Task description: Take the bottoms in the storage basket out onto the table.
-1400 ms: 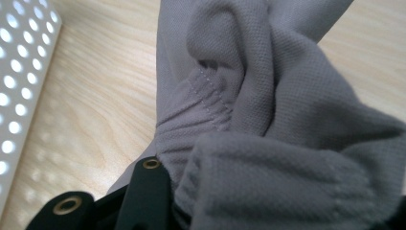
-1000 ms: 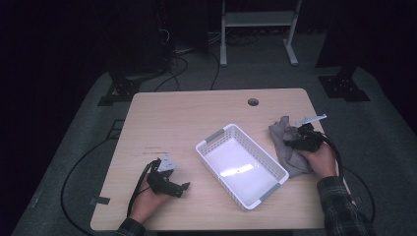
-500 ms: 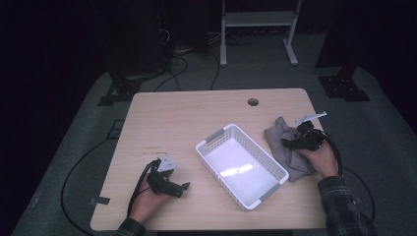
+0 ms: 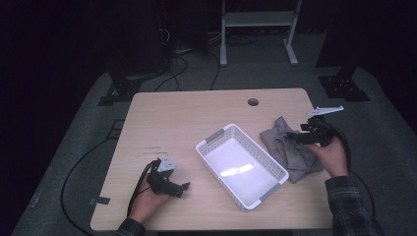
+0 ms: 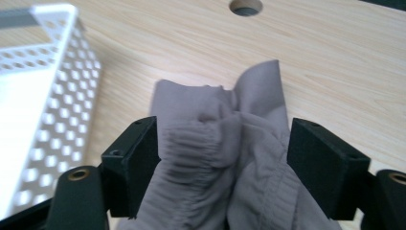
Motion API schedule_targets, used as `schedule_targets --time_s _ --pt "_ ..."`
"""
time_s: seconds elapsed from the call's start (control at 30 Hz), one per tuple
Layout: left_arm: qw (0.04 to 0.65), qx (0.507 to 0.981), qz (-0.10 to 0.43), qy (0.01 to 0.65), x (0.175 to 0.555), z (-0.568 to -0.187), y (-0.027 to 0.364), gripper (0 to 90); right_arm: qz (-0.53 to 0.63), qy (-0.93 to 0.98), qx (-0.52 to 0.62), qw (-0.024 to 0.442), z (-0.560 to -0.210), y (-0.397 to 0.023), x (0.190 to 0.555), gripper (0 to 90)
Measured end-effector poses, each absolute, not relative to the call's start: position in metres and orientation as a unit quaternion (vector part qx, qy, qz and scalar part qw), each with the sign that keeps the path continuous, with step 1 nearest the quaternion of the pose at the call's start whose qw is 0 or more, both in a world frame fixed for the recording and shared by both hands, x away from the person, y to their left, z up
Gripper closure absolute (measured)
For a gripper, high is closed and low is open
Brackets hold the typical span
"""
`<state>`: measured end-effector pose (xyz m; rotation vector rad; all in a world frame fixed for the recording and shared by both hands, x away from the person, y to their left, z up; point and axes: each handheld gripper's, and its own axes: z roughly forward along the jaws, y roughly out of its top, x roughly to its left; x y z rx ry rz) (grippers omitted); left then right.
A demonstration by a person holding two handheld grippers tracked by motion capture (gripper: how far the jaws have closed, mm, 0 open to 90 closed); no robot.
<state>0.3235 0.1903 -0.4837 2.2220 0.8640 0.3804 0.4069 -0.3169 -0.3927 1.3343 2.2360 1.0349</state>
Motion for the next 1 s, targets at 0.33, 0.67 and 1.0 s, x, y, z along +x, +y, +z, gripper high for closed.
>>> schedule_targets --time_s 0.33,0.67,1.0 --pt "0.357 0.859 0.147 0.335 0.323 -0.484 0.19 0.0 0.387 0.793 0.445 0.151 -0.379 -0.309 0.39 49.8" --pt "0.356 0.86 0.147 0.334 0.324 -0.484 0.19 0.0 0.391 0.803 0.428 0.138 -0.38 -0.301 0.368 60.7" --pt "0.359 0.857 0.151 0.337 0.323 -0.483 0.192 2.1 0.408 0.801 0.419 0.13 -0.384 -0.309 0.34 82.9"
